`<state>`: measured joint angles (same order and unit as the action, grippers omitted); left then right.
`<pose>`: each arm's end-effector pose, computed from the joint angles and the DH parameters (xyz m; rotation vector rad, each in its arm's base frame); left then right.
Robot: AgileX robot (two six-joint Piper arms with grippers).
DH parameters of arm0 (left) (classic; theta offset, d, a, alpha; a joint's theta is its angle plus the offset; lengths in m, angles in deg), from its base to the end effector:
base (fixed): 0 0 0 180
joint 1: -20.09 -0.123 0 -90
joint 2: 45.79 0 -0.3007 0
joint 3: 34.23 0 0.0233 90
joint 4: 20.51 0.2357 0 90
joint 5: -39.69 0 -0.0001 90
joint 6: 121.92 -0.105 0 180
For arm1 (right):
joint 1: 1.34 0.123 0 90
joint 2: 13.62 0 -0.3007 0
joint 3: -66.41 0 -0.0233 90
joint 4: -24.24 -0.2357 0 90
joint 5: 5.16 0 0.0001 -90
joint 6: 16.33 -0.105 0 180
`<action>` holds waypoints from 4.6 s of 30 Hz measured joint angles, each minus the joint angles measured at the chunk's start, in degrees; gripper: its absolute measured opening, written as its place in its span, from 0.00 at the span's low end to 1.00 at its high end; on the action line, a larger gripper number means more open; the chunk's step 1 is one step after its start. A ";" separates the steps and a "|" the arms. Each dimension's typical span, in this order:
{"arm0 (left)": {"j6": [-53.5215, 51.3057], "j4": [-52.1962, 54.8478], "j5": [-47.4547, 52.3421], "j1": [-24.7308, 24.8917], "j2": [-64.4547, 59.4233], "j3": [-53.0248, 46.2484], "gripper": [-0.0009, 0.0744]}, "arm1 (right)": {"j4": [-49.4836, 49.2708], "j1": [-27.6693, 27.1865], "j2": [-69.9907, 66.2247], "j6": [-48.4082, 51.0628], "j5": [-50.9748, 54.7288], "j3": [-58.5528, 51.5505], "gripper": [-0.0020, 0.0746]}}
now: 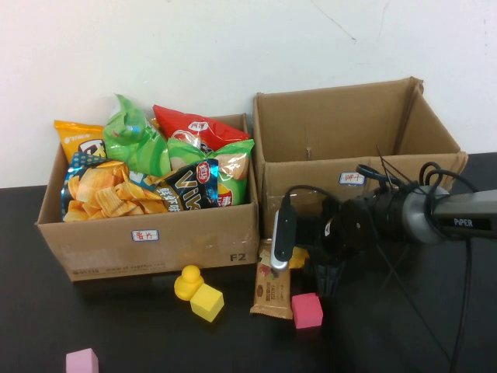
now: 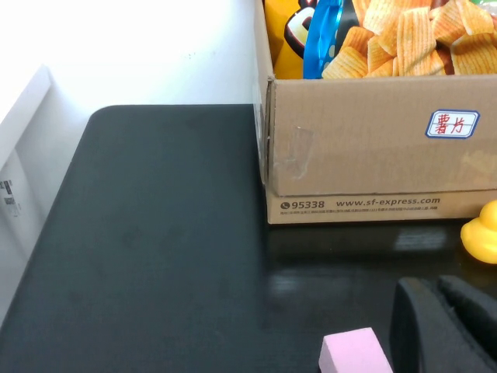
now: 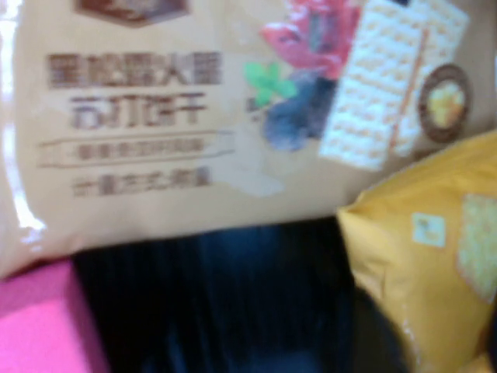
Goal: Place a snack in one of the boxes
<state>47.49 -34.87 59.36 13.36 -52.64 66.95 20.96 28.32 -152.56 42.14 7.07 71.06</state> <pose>0.0366 -0.0045 0.1731 -0.0957 1.8253 -0.0301 0.4074 0.2335 0.0850 -1.7347 1.8887 -0.1559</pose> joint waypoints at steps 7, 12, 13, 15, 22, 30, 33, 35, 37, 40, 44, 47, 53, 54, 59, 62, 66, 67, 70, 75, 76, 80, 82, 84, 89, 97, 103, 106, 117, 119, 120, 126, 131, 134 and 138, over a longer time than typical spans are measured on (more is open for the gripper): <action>0.00 0.00 0.00 0.00 0.00 0.00 0.01 | -0.21 0.00 -0.03 -0.17 -0.95 0.00 0.27; 0.00 0.00 0.00 0.00 0.00 0.00 0.01 | -0.21 0.78 1.76 -4.28 3.47 0.00 0.24; 0.00 0.00 0.00 0.00 0.00 0.00 0.01 | -0.21 1.09 2.65 -5.14 5.52 0.00 0.22; 0.00 0.00 0.00 0.00 0.00 0.00 0.01 | -0.64 1.80 5.14 -6.59 9.15 -0.34 0.19; 0.00 0.00 0.00 0.00 0.00 0.00 0.01 | -9.51 4.35 20.13 -8.83 12.92 -7.38 0.18; 0.00 0.00 0.00 0.00 0.00 0.00 0.01 | -14.92 3.17 33.67 -10.74 1.37 -10.81 0.18; 0.00 0.00 0.00 0.00 0.00 0.00 0.01 | -15.57 0.60 33.77 -13.00 -5.66 -8.78 0.17; 0.00 0.00 0.00 0.00 0.00 0.00 0.01 | -15.67 -1.58 32.16 -15.35 -6.22 -5.41 0.17; 0.00 0.00 0.00 0.00 0.00 0.00 0.01 | -15.78 -3.66 29.03 -17.73 -5.50 -1.22 0.19; 0.00 0.00 0.00 0.00 0.00 0.00 0.01 | -15.89 -6.01 22.71 -20.38 -2.32 5.26 0.29; 0.00 0.00 0.00 0.00 0.00 0.00 0.01 | -15.89 -7.56 13.36 -24.73 5.15 14.09 0.54; 0.00 0.00 0.00 0.00 0.00 0.00 0.01 | -15.89 -7.78 8.67 -26.92 11.25 19.06 0.64; 0.00 0.00 0.00 0.00 0.00 0.00 0.01 | -15.89 -7.42 11.12 -27.59 17.40 20.58 0.45; 0.00 0.00 0.00 0.00 0.00 0.00 0.01 | -15.89 -7.18 12.43 -27.59 17.65 20.07 0.36; 0.00 0.00 0.00 0.00 0.00 0.00 0.01 | -16.00 -4.34 25.85 -26.83 14.78 10.75 0.07; 0.00 0.00 0.00 0.00 0.00 0.00 0.01 | -17.79 -2.49 34.99 -24.85 10.68 0.99 0.04; 0.00 0.00 0.00 0.00 0.00 0.00 0.01 | -19.92 -1.55 46.29 -22.06 8.59 -10.66 0.03; 0.00 0.00 0.00 0.00 0.00 0.00 0.01 | -20.45 -1.43 49.07 -21.68 8.59 -13.19 0.03; 0.00 0.00 0.00 0.00 0.00 0.00 0.01 | -21.22 -1.32 56.85 -21.29 8.83 -19.90 0.03; 0.00 0.00 0.00 0.00 0.00 0.00 0.01 | -20.06 -1.32 71.90 -21.19 6.70 -33.37 0.03; 0.00 0.00 0.00 0.00 0.00 0.00 0.01 | -19.96 -1.32 75.37 -21.19 5.14 -36.55 0.03; 0.00 0.00 0.00 0.00 0.00 0.00 0.01 | -19.80 -1.32 87.41 -21.07 -4.77 -49.08 0.03; 0.00 0.00 0.00 0.00 0.00 0.00 0.01 | -19.34 -1.32 92.02 -20.97 -8.72 -54.44 0.03; 0.00 0.00 0.00 0.00 0.00 0.00 0.01 | -19.09 -1.32 96.20 -20.97 -10.85 -59.46 0.03; 0.00 0.00 0.00 0.00 0.00 0.00 0.01 | -18.97 -1.32 103.29 -20.83 -15.69 -68.23 0.03; 0.00 0.00 0.00 0.00 0.00 0.00 0.01 | -19.46 -2.93 109.85 -21.59 -28.15 -79.73 0.03; 0.00 0.00 0.00 0.00 0.00 0.00 0.01 | -12.42 -14.59 115.12 -33.60 -24.61 -83.73 0.03; 0.00 0.00 0.00 0.00 0.00 0.00 0.01 | -3.14 -20.33 119.56 -45.28 -18.83 -83.87 0.03; 0.00 0.00 0.00 0.00 0.00 0.00 0.01 | 13.98 -33.10 131.56 -61.57 0.11 -83.87 0.03; 0.00 0.00 0.00 0.00 0.00 0.00 0.01 | 14.11 -33.21 132.04 -61.44 1.37 -83.87 0.02; 0.00 0.00 0.00 0.00 0.00 0.00 0.01 | 14.11 -33.10 132.04 -61.44 1.79 -83.87 0.03; 0.00 0.00 0.00 0.00 0.00 0.00 0.01 | 13.27 -27.83 132.04 -61.44 6.25 -83.87 0.03; 0.00 0.00 0.00 0.00 0.00 0.00 0.01 | 12.88 -25.92 132.04 -61.75 7.38 -83.87 0.03; 0.00 0.00 0.00 0.00 0.00 0.00 0.01 | 12.77 -25.92 132.04 -62.61 7.50 -83.87 0.03; 0.00 0.00 0.00 0.00 0.00 0.00 0.01 | 12.77 -25.92 132.04 -62.86 7.50 -83.87 0.03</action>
<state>47.49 -34.87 59.36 13.36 -52.64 66.95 33.73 2.40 -20.52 -20.72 14.57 -12.80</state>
